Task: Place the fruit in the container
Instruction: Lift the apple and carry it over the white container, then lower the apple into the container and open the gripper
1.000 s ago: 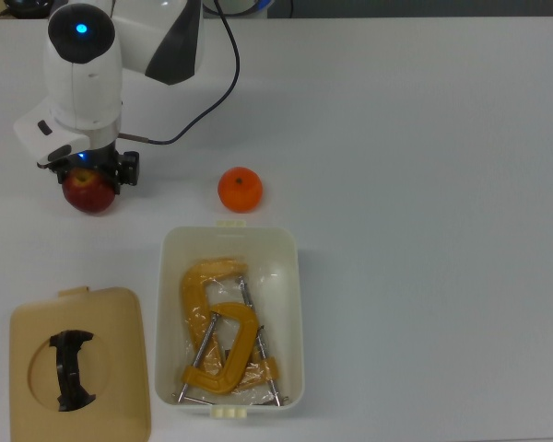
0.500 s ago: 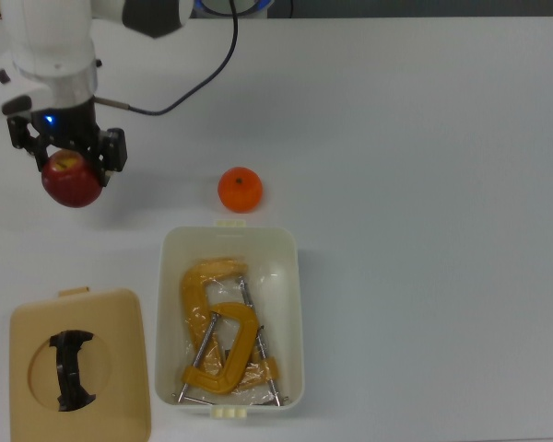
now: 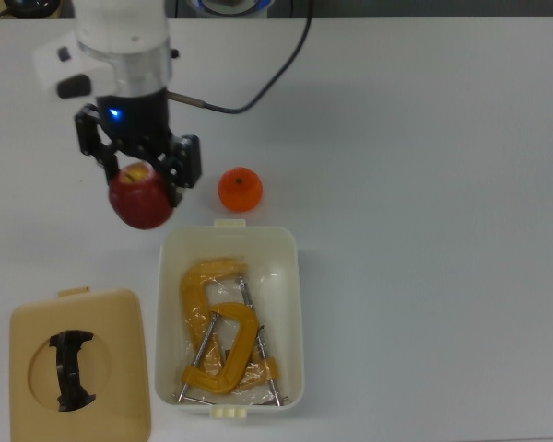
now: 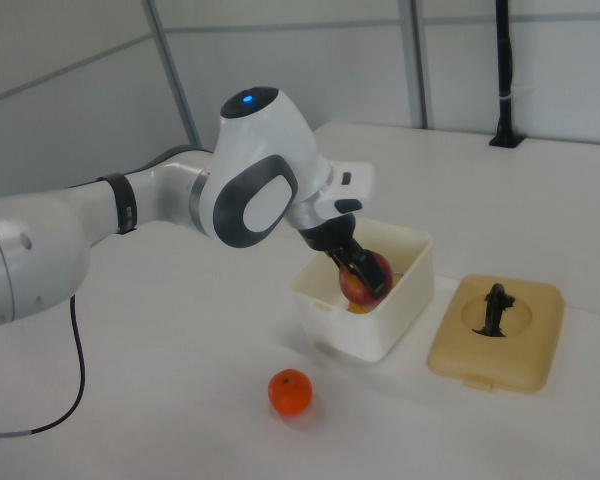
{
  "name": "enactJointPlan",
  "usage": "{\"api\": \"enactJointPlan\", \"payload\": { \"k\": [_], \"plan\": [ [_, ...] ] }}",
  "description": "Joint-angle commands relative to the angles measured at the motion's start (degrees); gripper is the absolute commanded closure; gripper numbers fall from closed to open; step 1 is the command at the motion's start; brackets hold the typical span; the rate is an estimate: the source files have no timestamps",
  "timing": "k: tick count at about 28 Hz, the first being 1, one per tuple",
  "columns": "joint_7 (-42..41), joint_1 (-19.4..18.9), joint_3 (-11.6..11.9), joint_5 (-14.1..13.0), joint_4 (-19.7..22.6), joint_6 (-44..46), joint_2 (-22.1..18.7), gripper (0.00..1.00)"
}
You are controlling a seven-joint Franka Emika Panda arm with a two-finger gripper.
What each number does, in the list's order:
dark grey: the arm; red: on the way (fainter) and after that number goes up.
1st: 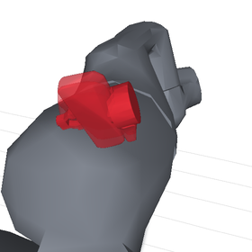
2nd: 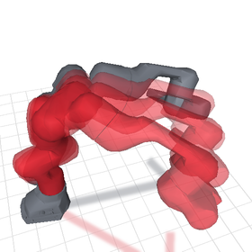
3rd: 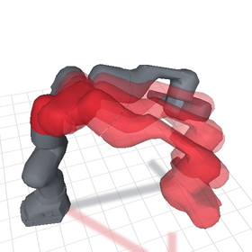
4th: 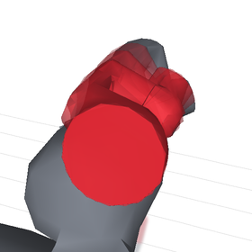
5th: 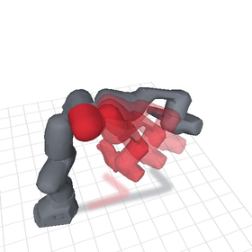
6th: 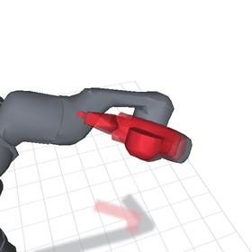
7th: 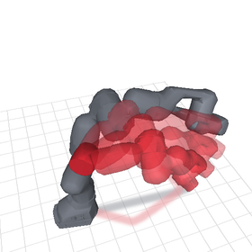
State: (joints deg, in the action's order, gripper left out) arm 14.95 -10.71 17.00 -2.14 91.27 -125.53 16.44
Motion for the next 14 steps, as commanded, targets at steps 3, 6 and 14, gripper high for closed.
{"api": "enactJointPlan", "payload": {
  "k": [3,6,14],
  "plan": [
    [8.15,-3.52,0.32,0.47,-2.59,-6.73,4.65,1.0],
    [12.37,-4.58,0.23,3.28,-2.59,-9.81,6.84,0.99],
    [15.9,-5.11,-1.27,8.74,-2.94,-10.96,8.52,0.0]
  ]
}}
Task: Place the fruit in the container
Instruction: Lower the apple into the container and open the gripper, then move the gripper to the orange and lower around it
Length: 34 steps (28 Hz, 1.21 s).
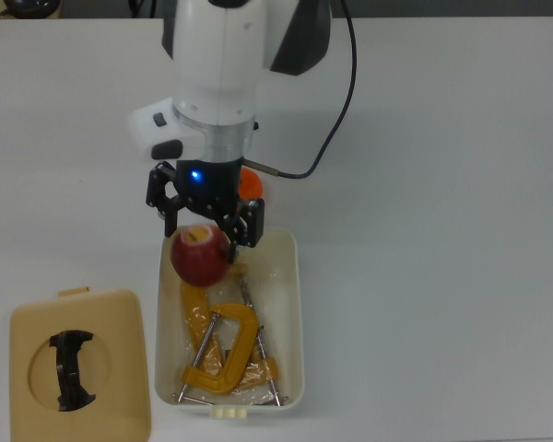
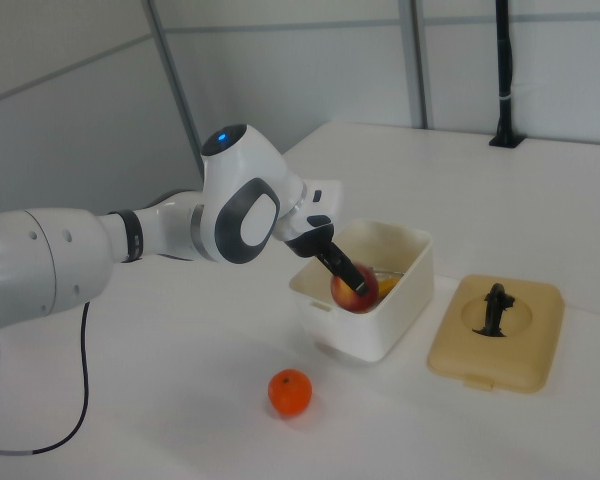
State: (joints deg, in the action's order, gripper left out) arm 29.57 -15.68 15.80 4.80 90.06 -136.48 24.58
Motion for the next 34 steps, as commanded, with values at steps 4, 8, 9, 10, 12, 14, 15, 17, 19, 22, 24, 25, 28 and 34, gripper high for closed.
{"api": "enactJointPlan", "payload": {
  "k": [4,8,9,10,12,14,15,17,19,22,24,25,28,34],
  "plan": [
    [-0.65,-0.23,-0.86,1.36,-1.38,1.38,-1.37,0.0],
    [-4.87,0.03,-2.79,0.74,-1.03,8.14,-4.35,0.0],
    [-5.83,0.03,-2.88,0.57,-0.85,9.81,-5.23,0.0],
    [-6.97,-0.05,-2.88,0.3,-0.5,11.4,-5.94,0.0],
    [-10.84,-0.05,-3.32,-0.4,0.99,15.18,-7.61,0.0],
    [-12.78,-0.05,-3.93,-0.49,2.3,16.68,-8.31,0.0],
    [-13.22,-0.05,-4.2,-0.49,3.01,17.03,-8.58,0.0],
    [-13.66,-0.14,-4.46,-0.23,5.47,17.04,-9.02,0.0],
    [-13.75,-0.14,-4.73,0.39,7.23,16.95,-9.19,0.0],
    [-14.45,-0.14,-6.04,2.31,11.52,16.08,-9.37,0.0],
    [-14.45,-0.14,-6.31,3.63,12.94,15.37,-9.37,0.0],
    [-14.45,-0.14,-6.4,4.07,13.64,14.93,-9.37,0.0],
    [-14.37,-0.14,-7.01,5.04,16.54,13.09,-9.28,0.0],
    [-13.84,-0.14,-7.36,7.68,20.85,8.78,-8.93,0.0]
  ]
}}
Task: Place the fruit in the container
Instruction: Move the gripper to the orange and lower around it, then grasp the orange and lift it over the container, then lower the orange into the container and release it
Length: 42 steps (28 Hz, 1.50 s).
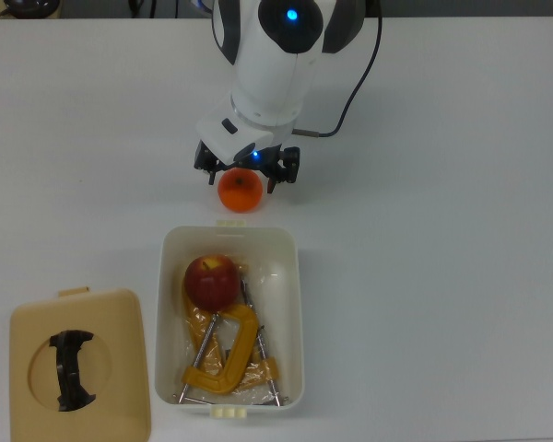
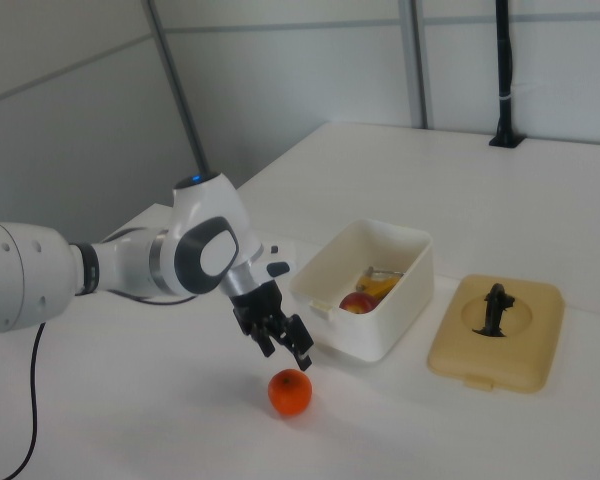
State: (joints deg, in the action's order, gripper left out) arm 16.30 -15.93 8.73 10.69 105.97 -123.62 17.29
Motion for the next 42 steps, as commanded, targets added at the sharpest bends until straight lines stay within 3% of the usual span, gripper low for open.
{"api": "enactJointPlan", "payload": {
  "k": [1,8,10,13,14,15,17,24,29,30,35,39,42],
  "plan": [
    [-0.56,0.11,-0.3,1.88,5.29,-4.26,-1.56,0.0],
    [-0.56,0.11,-0.3,3.9,6.79,-5.4,-0.94,0.0],
    [-0.56,0.11,-0.3,4.69,7.93,-6.81,-0.94,0.06],
    [-0.65,0.11,-0.3,5.04,8.02,-7.07,-0.94,0.39],
    [-0.57,0.11,-0.3,5.05,7.76,-6.99,-1.03,0.69],
    [-0.48,0.11,-0.3,5.05,7.67,-6.99,-1.12,0.83],
    [0.05,0.11,-0.3,4.96,7.41,-6.99,-1.38,1.0],
    [1.28,0.19,-0.12,3.73,4.69,-6.55,-4.36,1.0],
    [1.37,0.46,0.23,-0.92,0.47,-6.2,-5.34,1.0],
    [1.37,0.63,0.32,-2.58,-1.45,-6.2,-5.25,1.0],
    [1.54,1.34,1.2,-4.53,-5.51,-6.28,-4.81,1.0],
    [3.29,1.6,2.34,-7.87,-9.2,-6.9,-3.41,1.0],
    [6.81,2.3,2.69,-7.96,-12.8,-7.16,-0.16,1.0]
  ]
}}
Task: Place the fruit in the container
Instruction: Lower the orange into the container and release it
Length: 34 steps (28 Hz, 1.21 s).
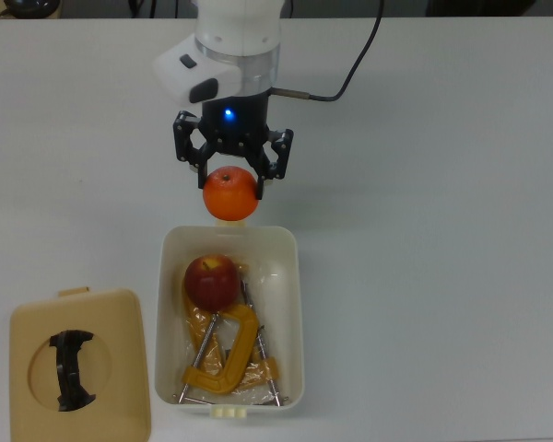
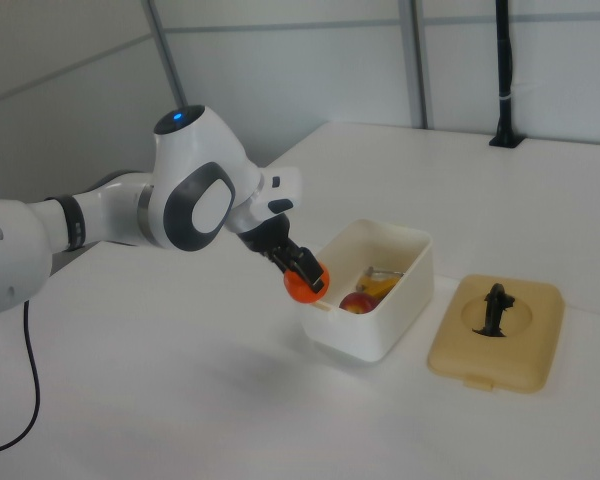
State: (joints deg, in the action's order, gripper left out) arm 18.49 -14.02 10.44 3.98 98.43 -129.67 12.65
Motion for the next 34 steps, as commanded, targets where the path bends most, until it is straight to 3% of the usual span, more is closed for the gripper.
{"api": "enactJointPlan", "payload": {
  "k": [1,6,7,8,9,10,24,34],
  "plan": [
    [4.97,0.66,0.98,-1.17,-6.05,-1.11,5.18,1.0],
    [6.37,0.83,1.07,-1.17,-7.12,-4.09,7.74,0.98],
    [7.16,0.83,1.07,-1.08,-7.12,-5.14,8.0,0.88],
    [7.87,0.83,1.07,-0.91,-7.12,-5.93,8.18,0.68],
    [8.57,0.83,1.07,-0.73,-7.12,-6.38,8.27,0.38],
    [9.62,0.83,1.07,-0.21,-7.12,-6.64,8.53,0.0],
    [7.36,0.83,1.07,0.5,-7.12,-5.33,8.18,0.0],
    [-3.98,0.92,0.98,-1.17,-9.75,8.2,7.74,0.0]
  ]
}}
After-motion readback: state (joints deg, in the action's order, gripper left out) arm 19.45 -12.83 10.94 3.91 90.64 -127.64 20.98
